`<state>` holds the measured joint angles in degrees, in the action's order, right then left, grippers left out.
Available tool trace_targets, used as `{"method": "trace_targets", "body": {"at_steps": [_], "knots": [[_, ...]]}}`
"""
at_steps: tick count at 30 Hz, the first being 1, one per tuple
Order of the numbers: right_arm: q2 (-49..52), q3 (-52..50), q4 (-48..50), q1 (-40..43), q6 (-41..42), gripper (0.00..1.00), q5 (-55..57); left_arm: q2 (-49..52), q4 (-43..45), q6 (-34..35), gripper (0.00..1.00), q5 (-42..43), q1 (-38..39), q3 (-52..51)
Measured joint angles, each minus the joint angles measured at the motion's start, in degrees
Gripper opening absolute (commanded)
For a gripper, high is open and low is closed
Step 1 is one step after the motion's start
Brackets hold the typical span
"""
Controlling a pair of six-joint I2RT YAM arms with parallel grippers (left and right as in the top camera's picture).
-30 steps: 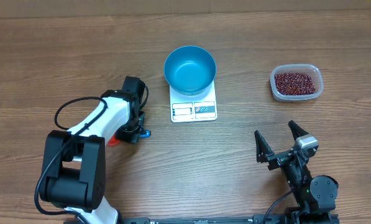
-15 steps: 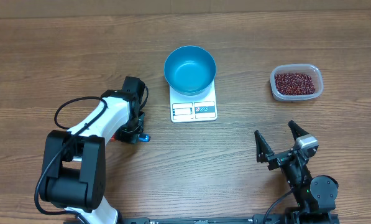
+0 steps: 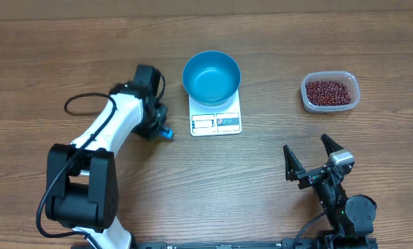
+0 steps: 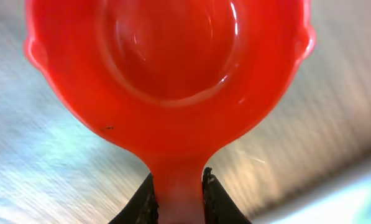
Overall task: Scoop item into bowl and weigh 150g on scale
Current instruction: 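Carry the red scoop with the left gripper toward the scale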
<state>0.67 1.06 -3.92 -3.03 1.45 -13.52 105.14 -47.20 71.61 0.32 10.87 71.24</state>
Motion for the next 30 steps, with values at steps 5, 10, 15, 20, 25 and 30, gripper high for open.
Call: {"method": "trace_targets", "body": {"at_steps": [5, 10, 15, 20, 25, 30], "knots": [[0.02, 0.0, 0.04, 0.0, 0.0, 1.0, 0.0, 0.0, 0.04, -5.4, 0.04, 4.26, 1.66, 5.95], [0.0, 0.0, 0.0, 0.0, 0.0, 1.0, 0.02, 0.0, -0.48, -7.78, 0.04, 8.09, 5.27, 10.36], [0.0, 0.0, 0.04, 0.0, 0.0, 1.0, 0.02, 0.0, -0.85, -8.83, 0.04, 11.76, 8.59, 12.39], [0.0, 0.0, 0.02, 0.0, 0.02, 1.0, 0.0, 0.0, -0.94, -8.83, 0.04, 15.89, 10.51, 12.5], [0.0, 0.0, 0.26, 0.0, 3.13, 1.0, -1.68, 0.0, -2.08, -8.63, 0.04, 17.99, 10.91, 12.5], [0.0, 0.0, 0.28, 0.0, 18.82, 1.0, -3.23, -0.17, -2.64, -8.59, 0.04, 17.29, 10.91, 12.5]]}}
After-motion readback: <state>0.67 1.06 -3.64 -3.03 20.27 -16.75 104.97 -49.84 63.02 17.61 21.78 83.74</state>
